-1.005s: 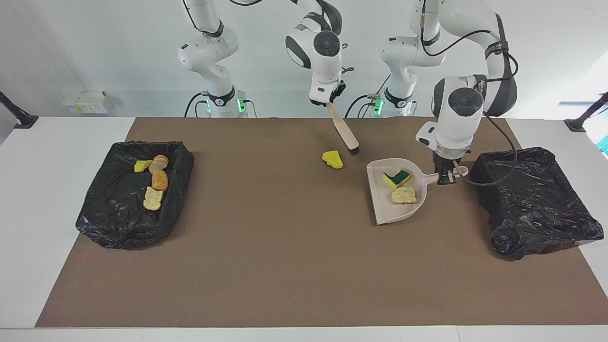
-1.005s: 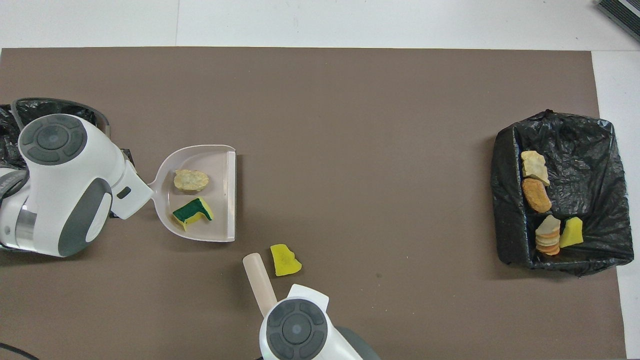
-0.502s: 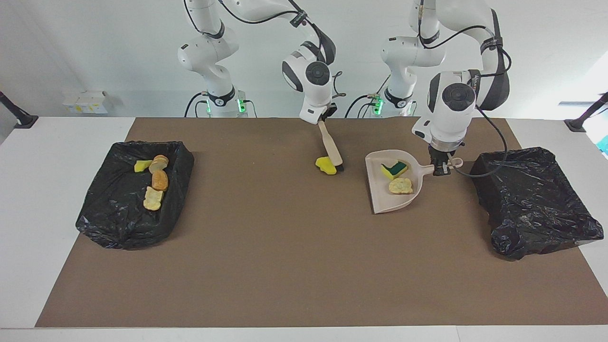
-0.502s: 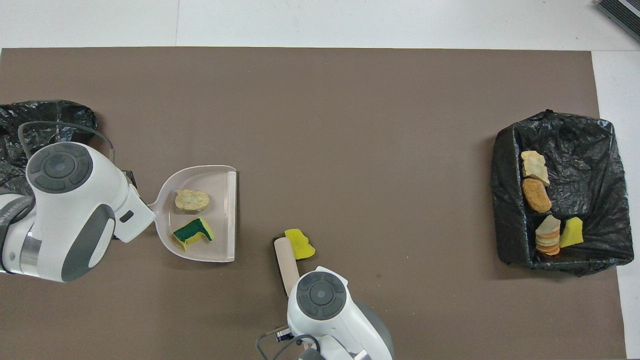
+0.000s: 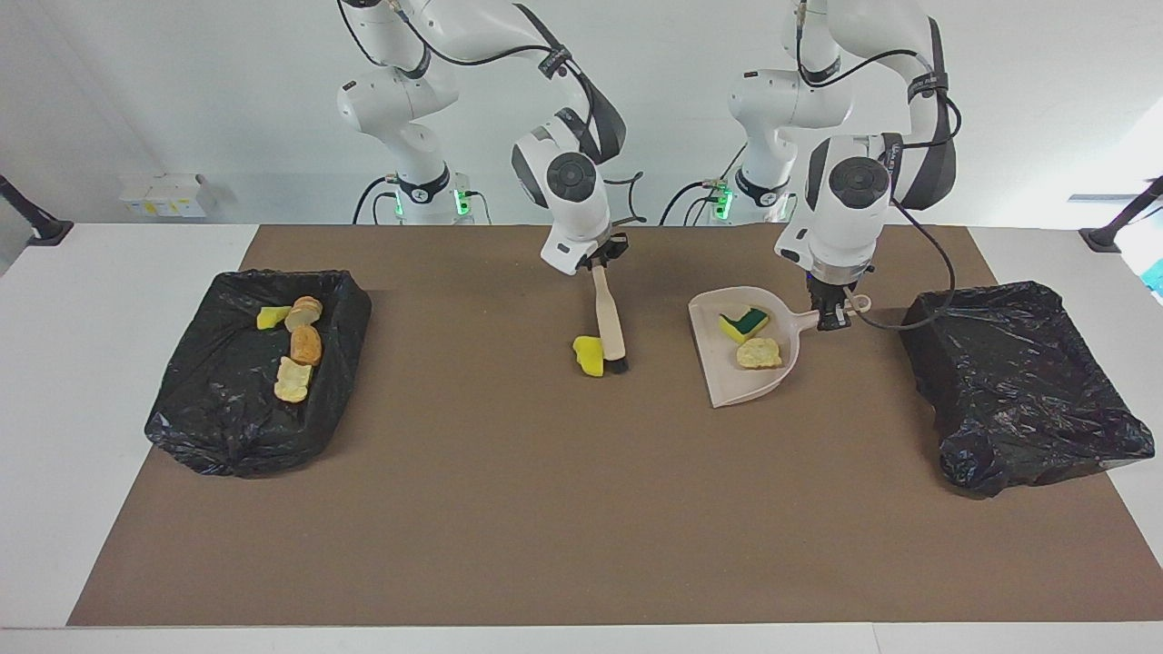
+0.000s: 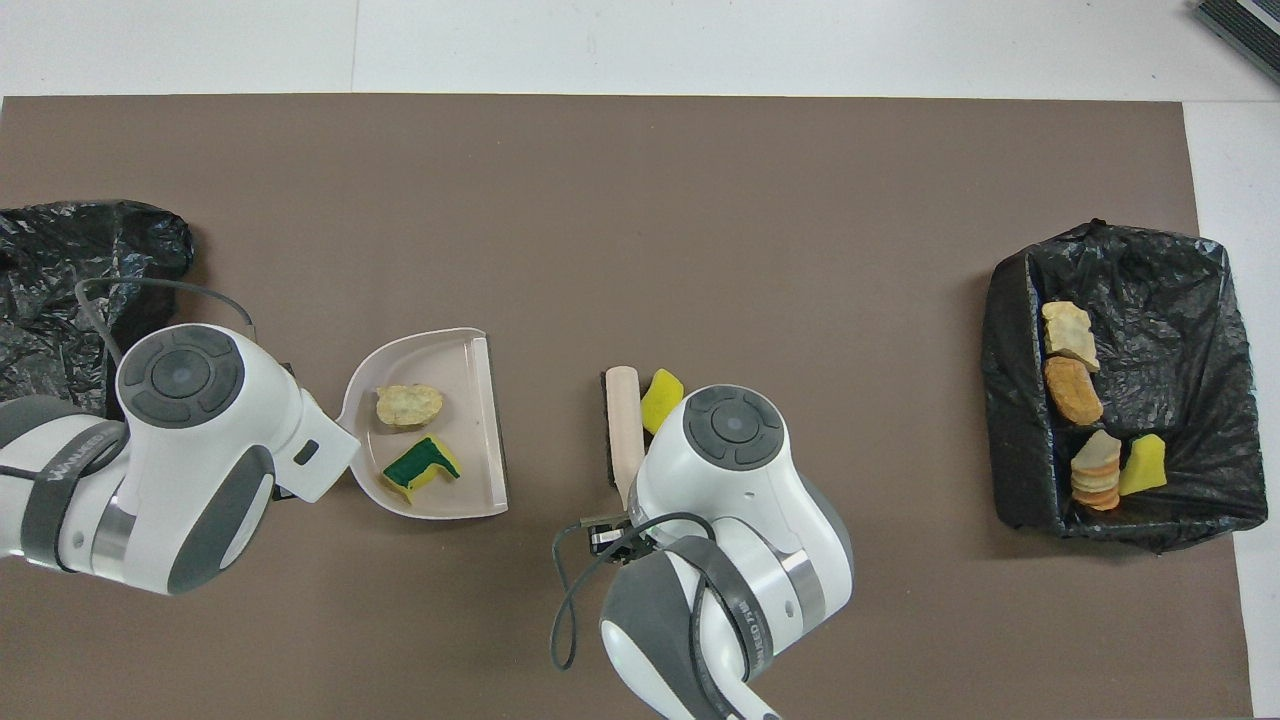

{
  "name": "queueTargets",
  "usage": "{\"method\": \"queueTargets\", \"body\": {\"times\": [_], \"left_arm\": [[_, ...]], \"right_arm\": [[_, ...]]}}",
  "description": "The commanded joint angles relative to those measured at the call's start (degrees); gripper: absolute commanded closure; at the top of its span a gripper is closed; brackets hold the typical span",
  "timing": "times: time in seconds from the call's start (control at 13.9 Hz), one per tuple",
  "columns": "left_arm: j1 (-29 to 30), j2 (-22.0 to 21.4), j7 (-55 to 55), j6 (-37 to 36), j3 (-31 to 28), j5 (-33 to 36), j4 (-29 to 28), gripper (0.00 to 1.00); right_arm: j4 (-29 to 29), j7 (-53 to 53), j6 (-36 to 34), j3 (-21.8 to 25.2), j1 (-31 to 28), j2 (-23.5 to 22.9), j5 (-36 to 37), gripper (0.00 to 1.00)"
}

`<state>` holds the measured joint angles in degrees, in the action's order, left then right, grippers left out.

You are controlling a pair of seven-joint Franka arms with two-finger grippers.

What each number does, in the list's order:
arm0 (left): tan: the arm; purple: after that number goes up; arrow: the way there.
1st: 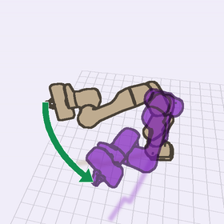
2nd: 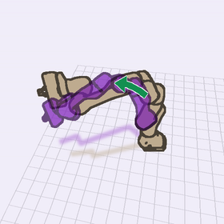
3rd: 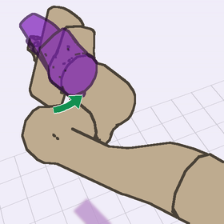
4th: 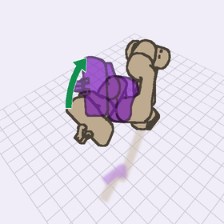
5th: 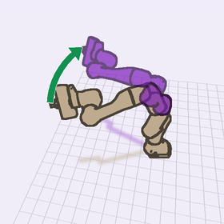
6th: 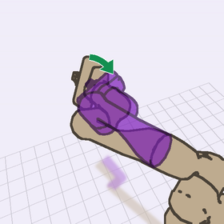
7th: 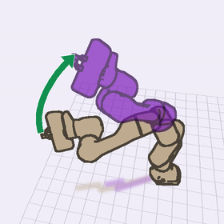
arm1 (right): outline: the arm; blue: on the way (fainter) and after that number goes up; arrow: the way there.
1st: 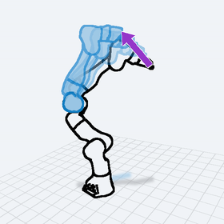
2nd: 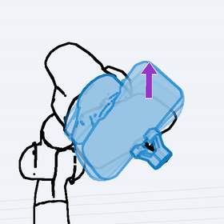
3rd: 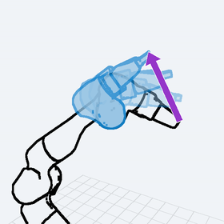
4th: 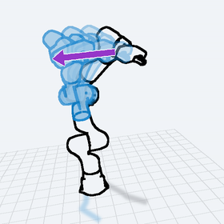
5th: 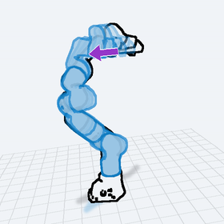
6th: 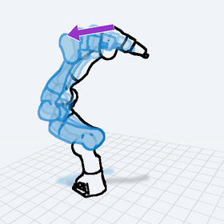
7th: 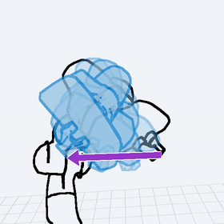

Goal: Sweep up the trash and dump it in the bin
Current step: 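Move the brush to the yellow sponge piece with the right gripper, then sweep the yellow sponge into the dustpan with the right gripper's brush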

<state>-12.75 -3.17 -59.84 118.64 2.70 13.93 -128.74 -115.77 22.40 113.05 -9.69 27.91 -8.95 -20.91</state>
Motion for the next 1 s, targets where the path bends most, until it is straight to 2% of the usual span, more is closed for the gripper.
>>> {"method": "queueTargets", "body": {"times": [0.0, 0.22, 0.5, 0.65, 0.93], "left_arm": [[-1.9, -1.0, 4.6, 2.3, -0.5, -0.7, -1.1, 1.00], [-3.1, 1.7, 8.4, 2.9, -0.3, -0.7, 1.0, 1.00], [-6.2, 2.2, 14.3, 3.1, -0.2, -1.0, 1.1, 1.00], [-6.6, 3.3, 14.7, 4.1, -0.2, -1.1, 1.3, 1.00], [-6.8, 4.2, 15.2, 5.0, -0.2, -2.8, 1.5, 1.00]], "right_arm": [[1.8, 1.8, -4.4, -0.3, -3.0, 2.8, 1.5, 1.00], [-0.1, 1.2, -6.2, -0.3, -6.4, 3.8, 8.5, 1.00], [-3.9, -3.2, -5.0, -0.6, -10.5, 3.9, 16.0, 1.00], [-3.9, -3.0, -3.5, -0.8, -9.4, 1.8, 16.9, 1.00], [-1.3, -2.4, -0.8, -0.9, -3.5, -2.6, 16.3, 1.00]]}}
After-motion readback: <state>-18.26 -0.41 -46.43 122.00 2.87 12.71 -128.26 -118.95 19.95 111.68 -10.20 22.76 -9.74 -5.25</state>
